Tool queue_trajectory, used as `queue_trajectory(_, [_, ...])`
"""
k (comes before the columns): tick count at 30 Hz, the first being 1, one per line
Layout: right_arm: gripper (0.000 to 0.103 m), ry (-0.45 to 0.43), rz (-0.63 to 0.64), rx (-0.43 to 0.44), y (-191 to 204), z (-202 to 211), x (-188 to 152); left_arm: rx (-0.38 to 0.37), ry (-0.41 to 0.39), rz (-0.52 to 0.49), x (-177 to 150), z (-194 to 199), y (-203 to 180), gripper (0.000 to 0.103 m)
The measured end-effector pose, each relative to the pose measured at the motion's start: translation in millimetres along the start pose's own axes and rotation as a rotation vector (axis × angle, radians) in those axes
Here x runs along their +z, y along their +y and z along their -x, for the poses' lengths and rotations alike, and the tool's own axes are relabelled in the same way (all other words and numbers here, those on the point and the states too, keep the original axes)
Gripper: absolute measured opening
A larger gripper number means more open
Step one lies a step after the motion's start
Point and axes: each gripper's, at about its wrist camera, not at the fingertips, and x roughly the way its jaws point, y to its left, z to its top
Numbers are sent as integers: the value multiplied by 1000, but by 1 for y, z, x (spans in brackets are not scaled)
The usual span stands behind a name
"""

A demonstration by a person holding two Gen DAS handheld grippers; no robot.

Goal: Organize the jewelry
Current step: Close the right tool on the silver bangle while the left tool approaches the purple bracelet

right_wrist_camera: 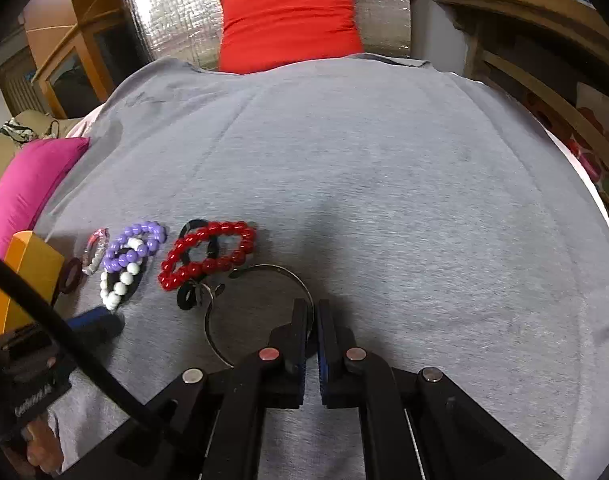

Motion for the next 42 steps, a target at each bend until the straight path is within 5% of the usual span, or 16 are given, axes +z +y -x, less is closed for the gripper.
queue_trajectory(17, [5, 51, -147, -48, -55, 15, -12, 61, -54, -9, 8, 11, -14, 13])
queue_trajectory(19, [4, 59, -158, -53, -61, 16, -15, 62, -62, -32, 10, 8, -14, 19])
queue_trajectory(21, [5, 62, -173, -43, -66, 17, -16, 95, -87, -57, 12, 8, -19, 48])
queue_trajectory(25, [5, 61, -169, -45, -66, 19, -18, 103, -89, -30, 15, 0, -16, 53])
queue_trajectory(28, [5, 62, -167, -47, -63, 17, -15, 102, -77, -34, 14, -3, -14, 44])
queue_trajectory(32, [5, 62, -170, -49, -60, 17, -14, 29, -33, -38, 7, -2, -14, 10])
queue_trajectory(38, [4, 40, -176, -45, -57, 24, -13, -66, 33, -39, -10, 2, -17, 9])
queue_trajectory(42, [4, 17, -205, -43, -63, 33, -12, 4, -38, -42, -8, 20, -8, 9])
